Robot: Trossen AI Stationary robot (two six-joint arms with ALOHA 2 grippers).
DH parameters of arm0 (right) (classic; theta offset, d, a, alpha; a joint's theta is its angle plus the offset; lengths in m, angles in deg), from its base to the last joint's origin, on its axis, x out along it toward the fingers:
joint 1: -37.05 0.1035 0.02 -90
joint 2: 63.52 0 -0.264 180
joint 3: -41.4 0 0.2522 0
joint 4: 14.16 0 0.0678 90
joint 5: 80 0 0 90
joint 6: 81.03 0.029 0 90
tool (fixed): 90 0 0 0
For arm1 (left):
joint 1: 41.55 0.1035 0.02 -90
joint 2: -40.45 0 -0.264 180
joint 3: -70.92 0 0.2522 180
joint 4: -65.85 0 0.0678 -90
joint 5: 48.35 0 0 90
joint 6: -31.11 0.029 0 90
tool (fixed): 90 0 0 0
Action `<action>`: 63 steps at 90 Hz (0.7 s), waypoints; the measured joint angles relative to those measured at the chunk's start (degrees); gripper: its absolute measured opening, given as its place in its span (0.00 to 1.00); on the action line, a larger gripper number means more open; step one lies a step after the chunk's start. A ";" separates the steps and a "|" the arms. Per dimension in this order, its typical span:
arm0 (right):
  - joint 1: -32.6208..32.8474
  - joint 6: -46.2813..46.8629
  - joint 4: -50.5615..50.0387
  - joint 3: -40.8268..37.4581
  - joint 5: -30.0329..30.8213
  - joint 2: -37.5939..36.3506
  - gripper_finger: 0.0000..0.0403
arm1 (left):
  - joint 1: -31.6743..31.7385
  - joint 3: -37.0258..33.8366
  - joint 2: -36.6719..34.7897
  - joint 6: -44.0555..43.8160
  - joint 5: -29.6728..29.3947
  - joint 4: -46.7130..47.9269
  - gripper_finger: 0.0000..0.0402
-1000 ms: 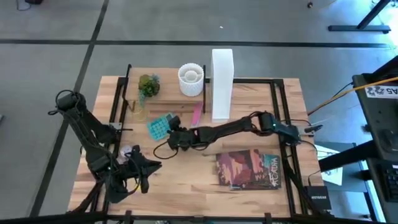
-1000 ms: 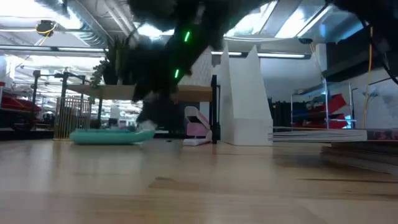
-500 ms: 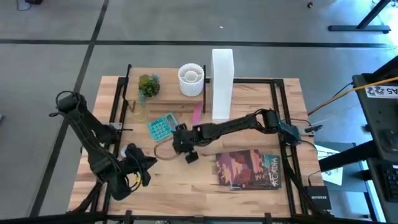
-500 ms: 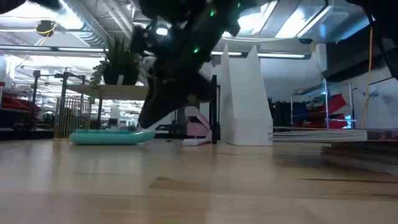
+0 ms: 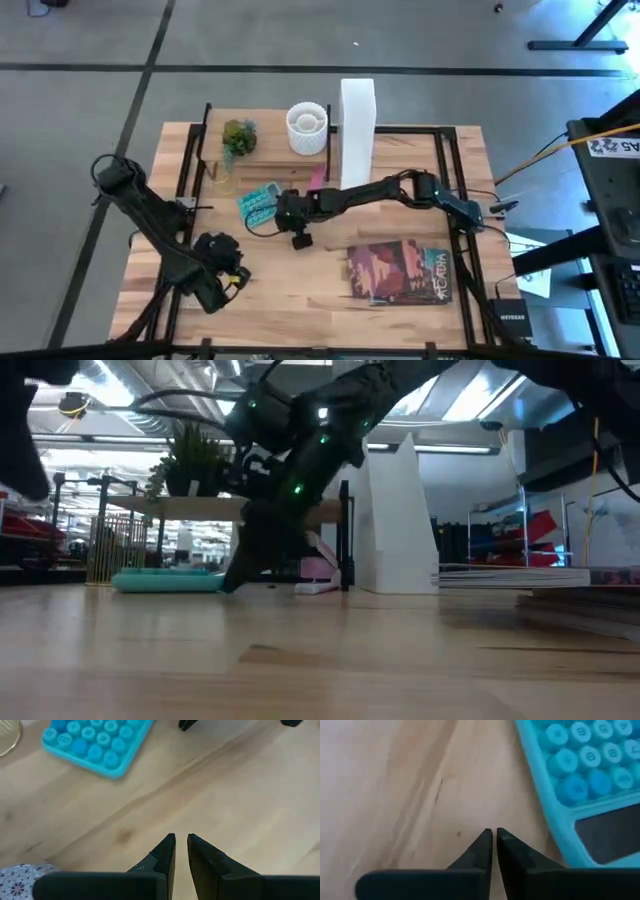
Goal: Stock shelves
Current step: Put the blue calculator under the shelf, then put the gray scented candle under the shelf
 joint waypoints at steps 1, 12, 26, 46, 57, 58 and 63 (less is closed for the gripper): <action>-0.09 0.08 0.92 0.01 0.57 0.15 0.00 | 0.11 0.00 0.07 0.01 -0.04 0.00 0.08; -1.63 2.11 9.94 0.20 7.59 1.66 0.01 | 0.82 0.02 1.21 0.17 -0.14 -1.19 0.08; -1.91 1.44 19.40 0.62 17.34 2.97 0.00 | 1.17 0.02 1.23 0.80 -0.13 -2.09 0.08; 1.03 -2.79 12.30 0.44 19.59 2.12 0.00 | 1.10 0.04 1.61 1.53 0.77 -3.54 0.08; 5.00 -8.66 8.63 -1.71 26.04 -1.68 0.00 | 0.21 0.04 1.61 1.64 1.14 -5.15 0.08; 5.45 -9.27 8.55 -2.13 26.77 -2.07 0.00 | 0.07 0.04 1.61 1.66 1.21 -5.33 0.08; 7.40 -11.40 8.15 -4.53 29.25 -3.67 0.00 | -0.59 0.04 1.61 1.73 1.75 -5.89 0.08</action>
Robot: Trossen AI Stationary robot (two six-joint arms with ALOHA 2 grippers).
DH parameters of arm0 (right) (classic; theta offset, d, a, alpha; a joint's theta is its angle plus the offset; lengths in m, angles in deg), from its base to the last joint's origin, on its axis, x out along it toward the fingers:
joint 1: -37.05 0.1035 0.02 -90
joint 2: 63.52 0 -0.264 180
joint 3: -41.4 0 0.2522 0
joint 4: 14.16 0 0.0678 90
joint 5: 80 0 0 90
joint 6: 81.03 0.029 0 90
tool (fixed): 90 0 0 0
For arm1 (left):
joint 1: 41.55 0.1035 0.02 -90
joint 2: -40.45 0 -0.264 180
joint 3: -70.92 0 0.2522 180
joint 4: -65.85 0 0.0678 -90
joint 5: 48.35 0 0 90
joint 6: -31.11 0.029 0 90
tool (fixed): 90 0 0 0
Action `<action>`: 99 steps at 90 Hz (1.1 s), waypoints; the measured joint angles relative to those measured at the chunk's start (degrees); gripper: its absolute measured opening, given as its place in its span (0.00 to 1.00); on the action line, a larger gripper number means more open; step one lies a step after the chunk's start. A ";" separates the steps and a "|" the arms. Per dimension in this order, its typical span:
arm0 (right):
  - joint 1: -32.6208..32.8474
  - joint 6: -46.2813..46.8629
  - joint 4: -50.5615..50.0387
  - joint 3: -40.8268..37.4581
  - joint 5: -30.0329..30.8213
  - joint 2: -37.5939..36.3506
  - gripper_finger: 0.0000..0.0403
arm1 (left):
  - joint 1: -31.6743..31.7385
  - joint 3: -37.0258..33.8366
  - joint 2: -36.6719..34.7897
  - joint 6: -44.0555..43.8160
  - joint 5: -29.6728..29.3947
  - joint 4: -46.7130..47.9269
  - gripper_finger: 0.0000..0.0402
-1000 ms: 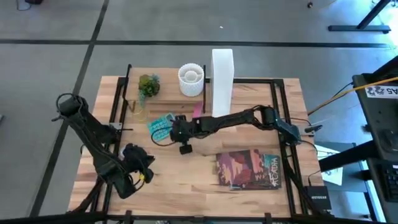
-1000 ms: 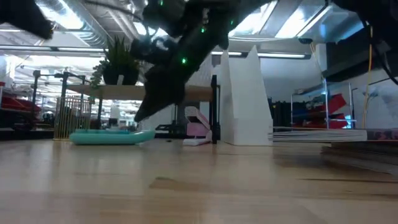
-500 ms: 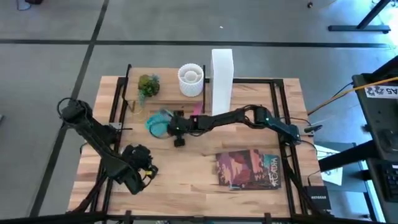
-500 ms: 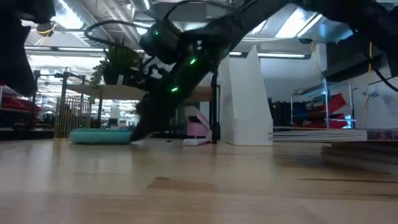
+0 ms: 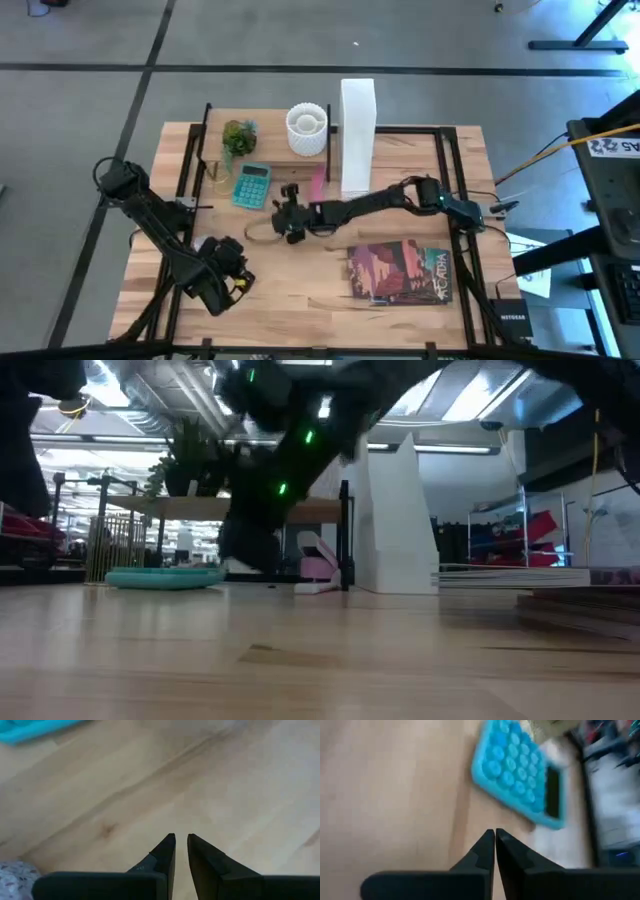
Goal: Stock shelves
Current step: Put the gray scented candle under the shelf
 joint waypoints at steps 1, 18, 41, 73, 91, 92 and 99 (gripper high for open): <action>0.38 -0.20 0.00 -0.54 0.29 -0.33 0.00 | -0.11 0.00 0.00 -0.03 0.21 0.00 0.08; 6.10 0.87 -0.36 -11.12 6.45 -8.36 0.00 | -2.42 0.02 0.48 -1.13 5.52 1.06 0.08; 15.84 7.58 -0.23 -22.34 4.63 -23.95 0.00 | -0.47 0.07 -2.47 13.16 35.09 21.96 0.08; 22.82 18.36 4.29 -26.54 4.51 -25.56 0.00 | 10.31 0.07 -7.80 23.23 33.49 27.58 0.26; 24.07 21.42 7.44 -28.62 3.46 -24.75 0.00 | 15.88 -1.93 -7.90 31.41 31.98 24.23 0.48; 24.07 21.69 7.50 -28.70 3.17 -24.72 0.00 | 16.14 -2.24 -7.90 31.66 32.17 23.92 0.49; 24.17 22.89 7.47 -29.22 1.44 -24.45 0.00 | 17.65 -5.05 -8.20 32.79 33.98 21.66 0.58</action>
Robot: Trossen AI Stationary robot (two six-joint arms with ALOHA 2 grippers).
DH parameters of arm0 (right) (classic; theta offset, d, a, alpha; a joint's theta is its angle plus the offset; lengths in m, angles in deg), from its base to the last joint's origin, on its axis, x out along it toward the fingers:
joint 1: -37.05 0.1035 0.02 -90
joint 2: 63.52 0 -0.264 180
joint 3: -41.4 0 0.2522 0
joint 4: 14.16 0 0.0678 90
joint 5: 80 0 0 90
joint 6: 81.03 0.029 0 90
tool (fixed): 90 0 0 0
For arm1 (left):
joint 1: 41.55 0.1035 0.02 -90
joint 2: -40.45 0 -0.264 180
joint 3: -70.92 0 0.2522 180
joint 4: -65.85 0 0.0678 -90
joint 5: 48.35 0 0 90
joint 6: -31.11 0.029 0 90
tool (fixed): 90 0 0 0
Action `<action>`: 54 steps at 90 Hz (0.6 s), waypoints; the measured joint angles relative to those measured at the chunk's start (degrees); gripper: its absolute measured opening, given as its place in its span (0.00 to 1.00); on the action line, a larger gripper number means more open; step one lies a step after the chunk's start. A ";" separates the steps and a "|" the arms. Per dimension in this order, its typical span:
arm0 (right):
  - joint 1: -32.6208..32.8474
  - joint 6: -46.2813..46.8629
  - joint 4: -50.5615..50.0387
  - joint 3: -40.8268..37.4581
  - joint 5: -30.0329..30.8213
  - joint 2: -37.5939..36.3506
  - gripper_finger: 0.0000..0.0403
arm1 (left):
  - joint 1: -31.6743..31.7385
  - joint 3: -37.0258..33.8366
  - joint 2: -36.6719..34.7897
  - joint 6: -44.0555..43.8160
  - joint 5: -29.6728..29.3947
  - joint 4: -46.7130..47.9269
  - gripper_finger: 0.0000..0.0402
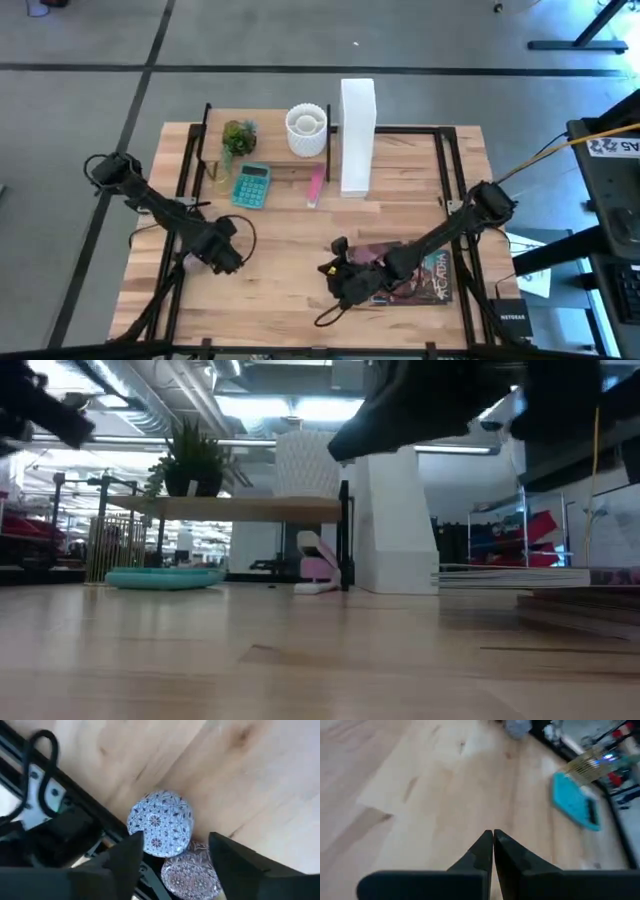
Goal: Stock shelves
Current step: Put the gray scented candle under the shelf
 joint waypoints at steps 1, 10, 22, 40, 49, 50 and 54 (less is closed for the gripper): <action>0.11 0.16 -0.01 -0.09 -0.12 0.01 0.00 | 0.16 -0.46 -0.02 0.11 0.34 -0.36 0.59; 0.22 0.74 0.30 -0.46 -0.58 0.02 0.00 | 1.47 -4.32 0.03 1.25 3.98 -4.23 0.67; 0.46 0.74 1.27 -1.07 -1.23 0.04 0.00 | 1.74 -8.19 0.03 0.95 4.92 -7.46 0.72; 0.42 0.51 3.20 -1.07 -2.01 0.04 0.00 | 1.73 -11.72 0.13 0.84 5.13 -15.26 0.73; 0.42 0.49 3.21 -1.07 -2.11 0.04 0.00 | 1.73 -11.64 0.09 -0.10 4.42 -19.95 0.71; 0.42 0.49 3.20 -1.07 -2.12 0.04 0.00 | 1.74 -11.63 0.09 -0.33 4.32 -20.32 0.70; 0.42 0.49 3.21 -1.07 -2.23 0.04 0.00 | 1.76 -11.27 0.09 -1.27 3.05 -21.06 0.69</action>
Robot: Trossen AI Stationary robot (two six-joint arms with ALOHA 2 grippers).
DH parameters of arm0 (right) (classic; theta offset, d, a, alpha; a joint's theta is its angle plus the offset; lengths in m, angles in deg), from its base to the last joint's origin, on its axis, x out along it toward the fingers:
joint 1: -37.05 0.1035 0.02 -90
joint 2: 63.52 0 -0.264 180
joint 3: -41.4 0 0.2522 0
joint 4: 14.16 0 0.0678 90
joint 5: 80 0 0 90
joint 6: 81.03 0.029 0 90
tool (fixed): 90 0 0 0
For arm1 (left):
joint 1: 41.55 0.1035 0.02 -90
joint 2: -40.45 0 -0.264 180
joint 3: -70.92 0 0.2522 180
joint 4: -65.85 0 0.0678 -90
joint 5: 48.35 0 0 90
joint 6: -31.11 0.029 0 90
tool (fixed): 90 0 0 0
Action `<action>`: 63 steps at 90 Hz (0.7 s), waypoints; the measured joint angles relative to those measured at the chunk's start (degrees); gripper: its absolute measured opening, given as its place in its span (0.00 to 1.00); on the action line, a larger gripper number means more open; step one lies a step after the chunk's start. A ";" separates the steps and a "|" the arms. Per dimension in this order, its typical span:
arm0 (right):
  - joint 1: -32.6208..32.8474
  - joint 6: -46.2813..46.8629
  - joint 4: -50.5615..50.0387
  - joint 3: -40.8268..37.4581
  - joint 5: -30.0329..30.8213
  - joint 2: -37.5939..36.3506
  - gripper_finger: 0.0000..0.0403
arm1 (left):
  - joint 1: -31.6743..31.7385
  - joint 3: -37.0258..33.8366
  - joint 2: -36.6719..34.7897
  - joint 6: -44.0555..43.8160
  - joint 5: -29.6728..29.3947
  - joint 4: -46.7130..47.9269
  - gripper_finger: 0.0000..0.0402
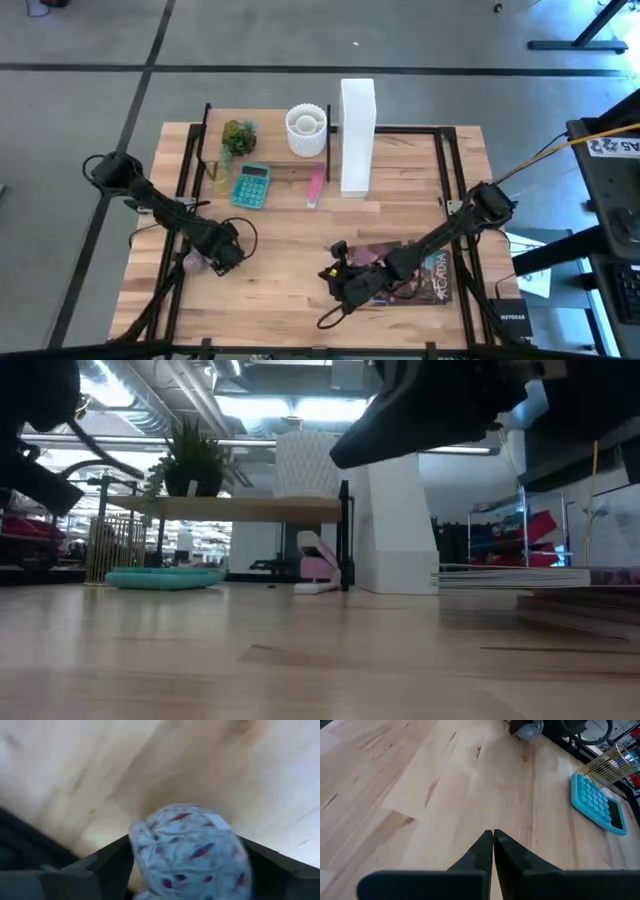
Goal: Stock shelves
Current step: Put the gray scented candle under the shelf
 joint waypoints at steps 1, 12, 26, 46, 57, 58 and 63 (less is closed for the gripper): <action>0.00 0.00 0.02 0.00 -0.04 0.00 0.00 | 0.00 0.16 0.00 -0.29 -0.36 -0.09 0.69; 0.00 0.00 0.23 0.00 -0.22 0.00 0.00 | 0.08 2.10 0.02 -2.61 -4.31 -1.83 0.64; 0.00 -0.02 0.71 0.00 -0.22 0.00 0.00 | 1.59 5.68 0.02 -1.51 -10.84 -3.55 0.59; 0.00 -0.04 1.27 0.00 -0.18 0.00 0.00 | 5.48 8.04 0.12 4.99 -25.46 -11.69 0.59; 0.00 -0.04 1.23 0.00 -0.18 0.00 0.00 | 9.21 8.08 1.57 13.32 -33.21 -19.27 0.59; 0.00 -0.04 1.23 0.00 -0.17 0.00 0.00 | 9.60 8.08 1.74 14.25 -33.78 -20.01 0.59; 0.00 -0.03 1.18 0.00 -0.16 0.00 0.00 | 11.59 8.08 2.99 19.59 -36.53 -23.65 0.59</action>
